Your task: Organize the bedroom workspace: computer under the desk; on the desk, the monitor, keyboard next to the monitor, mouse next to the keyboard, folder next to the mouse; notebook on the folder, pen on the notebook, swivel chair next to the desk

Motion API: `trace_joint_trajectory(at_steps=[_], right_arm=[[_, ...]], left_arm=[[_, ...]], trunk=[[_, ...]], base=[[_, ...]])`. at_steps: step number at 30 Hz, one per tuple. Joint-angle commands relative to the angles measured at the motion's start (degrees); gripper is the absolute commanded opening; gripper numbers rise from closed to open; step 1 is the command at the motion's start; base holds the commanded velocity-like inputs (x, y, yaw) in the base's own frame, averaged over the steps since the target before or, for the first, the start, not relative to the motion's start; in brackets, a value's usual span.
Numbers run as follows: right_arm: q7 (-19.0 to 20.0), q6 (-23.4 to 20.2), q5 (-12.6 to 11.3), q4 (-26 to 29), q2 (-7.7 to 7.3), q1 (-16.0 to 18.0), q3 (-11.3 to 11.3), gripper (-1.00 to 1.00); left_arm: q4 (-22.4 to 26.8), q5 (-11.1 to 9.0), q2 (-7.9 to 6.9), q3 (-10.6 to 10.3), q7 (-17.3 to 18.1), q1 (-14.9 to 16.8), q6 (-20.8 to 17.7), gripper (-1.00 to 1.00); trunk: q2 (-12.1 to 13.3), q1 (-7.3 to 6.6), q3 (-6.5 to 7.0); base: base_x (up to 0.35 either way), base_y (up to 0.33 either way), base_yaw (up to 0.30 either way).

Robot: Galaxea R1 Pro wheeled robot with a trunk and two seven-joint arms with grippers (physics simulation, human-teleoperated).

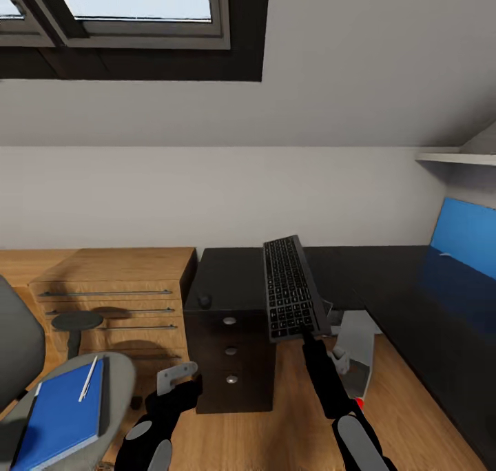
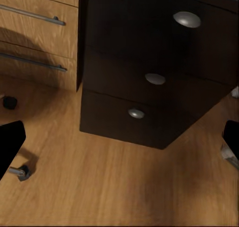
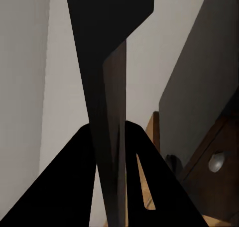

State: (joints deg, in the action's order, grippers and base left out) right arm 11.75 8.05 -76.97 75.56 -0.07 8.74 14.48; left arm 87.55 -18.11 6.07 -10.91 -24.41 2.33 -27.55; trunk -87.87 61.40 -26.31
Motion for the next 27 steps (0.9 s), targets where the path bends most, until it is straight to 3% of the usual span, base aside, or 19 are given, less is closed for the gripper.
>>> trace_joint_trajectory(at_steps=[1, 5, 7, 9, 10, 13, 18, 27], right_arm=[[0.57, 0.25, -0.71, -0.06, -0.02, 0.05, 0.11, -1.0], [0.55, -0.13, -3.03, -0.25, -0.1, 0.05, 0.07, -1.0], [-0.25, -5.58, -7.94, -0.46, -0.56, 0.05, -0.09, -1.0], [-1.83, -7.59, -11.37, -0.49, -1.42, 0.05, -0.19, -1.0], [-2.9, -8.2, -14.45, -0.44, -2.43, 0.05, -0.19, -1.0], [-3.97, -8.51, -17.87, -0.42, -3.31, 0.05, -0.16, -1.0], [-4.66, -8.57, -19.69, -0.33, -3.72, 0.05, -0.15, -1.0], [-4.8, -8.58, -20.03, -0.22, -3.87, 0.05, -0.15, -1.0]], left_arm=[[0.08, -0.61, -0.01, -0.07, -0.54, 0.04, -0.13, 1.0], [0.1, -0.67, -0.02, -0.06, -0.47, 0.04, -0.02, 1.0], [0.23, -0.69, -0.08, 0.0, -0.46, 0.04, 0.13, 1.0], [0.26, -0.69, -0.09, 0.01, -0.46, 0.04, 0.19, 1.0], [0.3, -0.7, -0.09, 0.01, -0.48, 0.04, 0.21, 1.0], [0.33, -0.7, -0.09, 0.01, -0.47, 0.04, 0.21, 1.0], [0.32, -0.7, -0.09, 0.01, -0.53, 0.04, 0.22, 1.0], [0.3, -0.7, -0.09, 0.01, -0.55, 0.04, 0.22, 1.0]], trunk=[[0.38, -0.26, 0.12], [1.98, -1.14, 0.84], [2.78, -1.58, 1.2], [3.59, -2.02, 1.56], [3.99, -2.24, 1.74], [5.19, -2.9, 2.28], [7.2, -3.99, 3.17], [10.8, -5.97, 4.79]], base=[[-0.291, -0.233, 0.0], [-0.318, -0.142, 0.0], [-0.341, -0.019, 0.0], [-0.272, -0.005, 0.0], [-0.086, -0.001, 0.0], [-0.043, -0.001, 0.0], [-0.012, 0.0, 0.0], [-0.147, 0.0, 0.0]])
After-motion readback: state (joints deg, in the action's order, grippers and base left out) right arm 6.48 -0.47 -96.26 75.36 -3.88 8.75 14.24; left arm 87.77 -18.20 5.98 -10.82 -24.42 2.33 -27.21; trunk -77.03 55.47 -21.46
